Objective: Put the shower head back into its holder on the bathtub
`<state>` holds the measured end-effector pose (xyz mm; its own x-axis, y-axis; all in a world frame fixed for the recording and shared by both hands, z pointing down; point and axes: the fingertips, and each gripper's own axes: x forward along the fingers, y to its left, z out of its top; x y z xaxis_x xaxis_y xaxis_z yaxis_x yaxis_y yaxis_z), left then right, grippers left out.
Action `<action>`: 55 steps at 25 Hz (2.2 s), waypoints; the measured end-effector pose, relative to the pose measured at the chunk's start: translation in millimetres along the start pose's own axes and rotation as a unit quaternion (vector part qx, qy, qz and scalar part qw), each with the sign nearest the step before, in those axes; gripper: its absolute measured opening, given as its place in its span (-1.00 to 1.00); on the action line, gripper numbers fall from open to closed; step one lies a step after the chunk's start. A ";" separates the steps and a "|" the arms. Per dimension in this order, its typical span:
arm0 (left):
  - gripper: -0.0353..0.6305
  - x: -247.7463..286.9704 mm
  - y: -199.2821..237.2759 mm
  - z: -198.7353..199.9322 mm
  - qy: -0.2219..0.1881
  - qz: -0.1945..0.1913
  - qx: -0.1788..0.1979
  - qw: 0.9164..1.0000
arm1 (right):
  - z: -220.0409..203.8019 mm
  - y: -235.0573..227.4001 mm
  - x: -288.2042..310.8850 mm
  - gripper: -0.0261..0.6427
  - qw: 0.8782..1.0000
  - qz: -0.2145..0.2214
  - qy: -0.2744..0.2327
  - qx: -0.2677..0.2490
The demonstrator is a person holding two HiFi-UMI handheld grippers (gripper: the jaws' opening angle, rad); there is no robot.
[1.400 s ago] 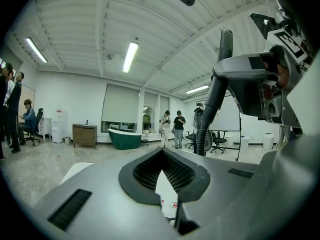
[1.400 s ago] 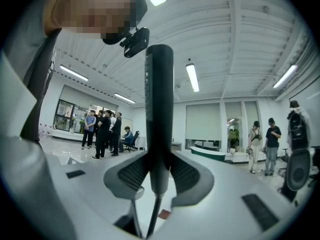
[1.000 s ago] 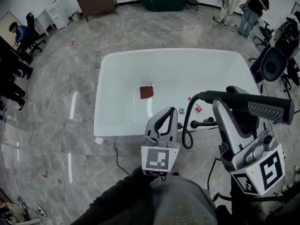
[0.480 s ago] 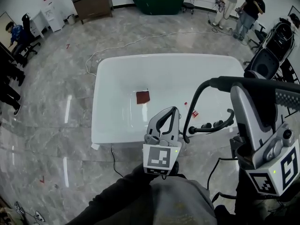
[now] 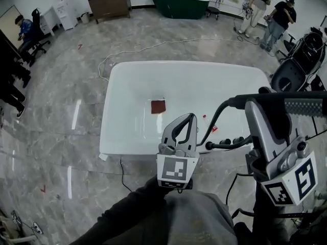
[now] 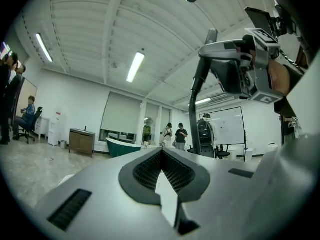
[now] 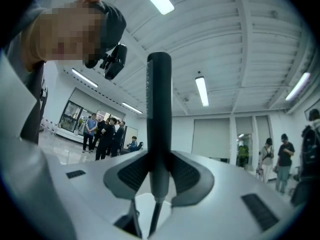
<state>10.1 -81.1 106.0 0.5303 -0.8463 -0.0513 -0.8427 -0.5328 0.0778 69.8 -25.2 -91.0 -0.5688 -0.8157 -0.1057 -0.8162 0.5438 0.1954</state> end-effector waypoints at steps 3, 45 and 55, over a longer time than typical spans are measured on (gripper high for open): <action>-0.88 7.3 -4.4 -3.9 0.018 0.003 0.002 1.000 | -32.2 -11.5 -3.7 -0.50 0.999 -0.004 0.028 0.036; -0.88 3.2 -6.0 -71.9 0.085 -0.001 -0.021 0.996 | -185.7 -4.7 -28.7 -0.50 0.987 -0.036 0.122 0.101; -0.88 6.4 0.2 -81.0 0.094 0.006 -0.030 0.995 | -205.9 -10.0 -24.3 -0.50 0.983 -0.037 0.135 0.117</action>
<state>20.8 -86.8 186.4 0.5326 -0.8354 0.1359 -0.8452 -0.5168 0.1359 112.7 -51.4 110.3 -0.4843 -0.8606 0.1574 -0.8737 0.4850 -0.0362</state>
